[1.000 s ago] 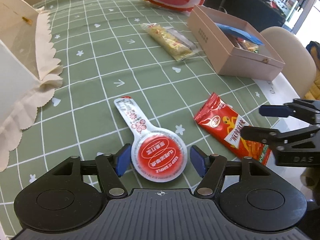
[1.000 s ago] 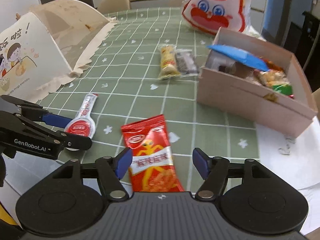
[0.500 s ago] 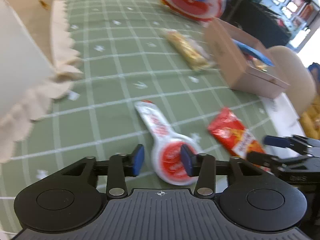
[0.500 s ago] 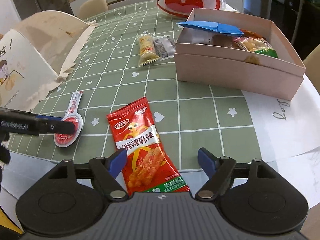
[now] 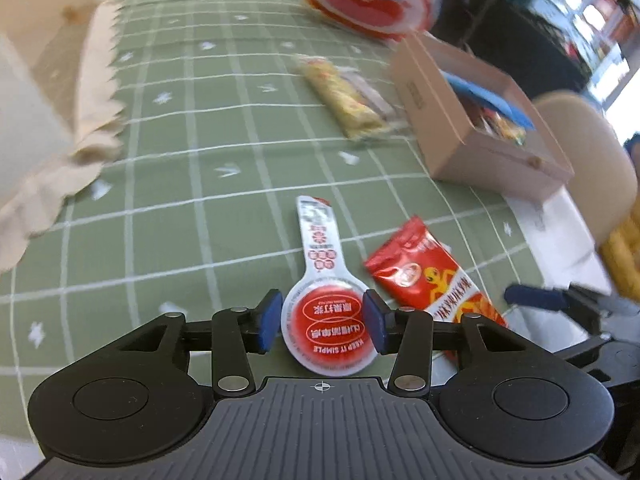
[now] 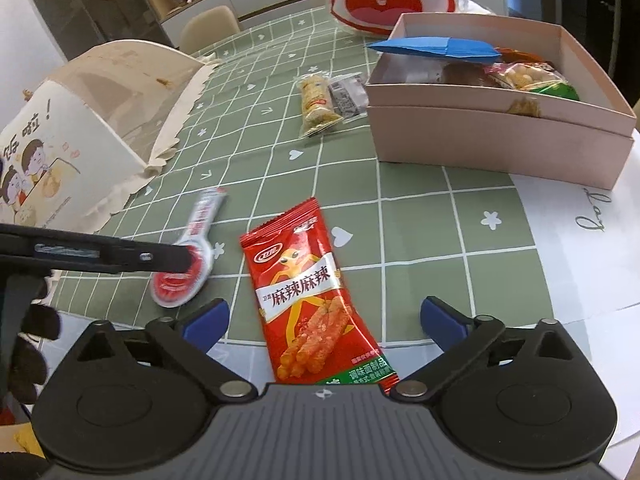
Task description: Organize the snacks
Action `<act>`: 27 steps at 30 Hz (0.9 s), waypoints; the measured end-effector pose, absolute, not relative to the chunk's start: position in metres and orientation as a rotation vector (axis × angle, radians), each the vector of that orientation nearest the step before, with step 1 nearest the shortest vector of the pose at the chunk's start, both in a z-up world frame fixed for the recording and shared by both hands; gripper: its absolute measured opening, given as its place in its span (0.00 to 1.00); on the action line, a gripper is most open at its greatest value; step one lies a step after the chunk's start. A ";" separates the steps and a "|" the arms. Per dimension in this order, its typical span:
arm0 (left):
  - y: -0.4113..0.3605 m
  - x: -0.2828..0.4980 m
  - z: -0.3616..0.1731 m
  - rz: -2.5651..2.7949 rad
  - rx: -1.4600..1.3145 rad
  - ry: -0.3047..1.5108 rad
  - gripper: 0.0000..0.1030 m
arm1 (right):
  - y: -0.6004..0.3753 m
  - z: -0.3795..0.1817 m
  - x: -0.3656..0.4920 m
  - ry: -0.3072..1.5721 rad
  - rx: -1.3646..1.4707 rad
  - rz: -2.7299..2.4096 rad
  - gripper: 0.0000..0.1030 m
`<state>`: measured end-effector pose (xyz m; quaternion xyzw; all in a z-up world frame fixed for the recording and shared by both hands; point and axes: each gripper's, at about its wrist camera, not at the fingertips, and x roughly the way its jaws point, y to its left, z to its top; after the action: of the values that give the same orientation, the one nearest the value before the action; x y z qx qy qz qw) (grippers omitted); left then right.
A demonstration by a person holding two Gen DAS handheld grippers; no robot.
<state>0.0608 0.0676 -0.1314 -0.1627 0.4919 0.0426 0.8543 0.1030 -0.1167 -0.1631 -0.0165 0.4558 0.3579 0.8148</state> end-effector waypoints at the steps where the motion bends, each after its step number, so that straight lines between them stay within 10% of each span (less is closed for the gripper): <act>1: 0.062 0.063 -0.132 0.081 -0.312 1.035 0.51 | -0.117 -0.163 0.102 0.969 -0.041 0.765 1.00; 27: 0.048 0.047 -0.115 0.129 -0.084 0.989 0.52 | -0.103 -0.170 0.075 0.845 -0.369 0.817 1.00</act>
<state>0.0471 0.0480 -0.1148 -0.0402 0.4743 0.0619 0.8773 0.0746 -0.1030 -0.1705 -0.1732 0.3961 0.3830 0.8163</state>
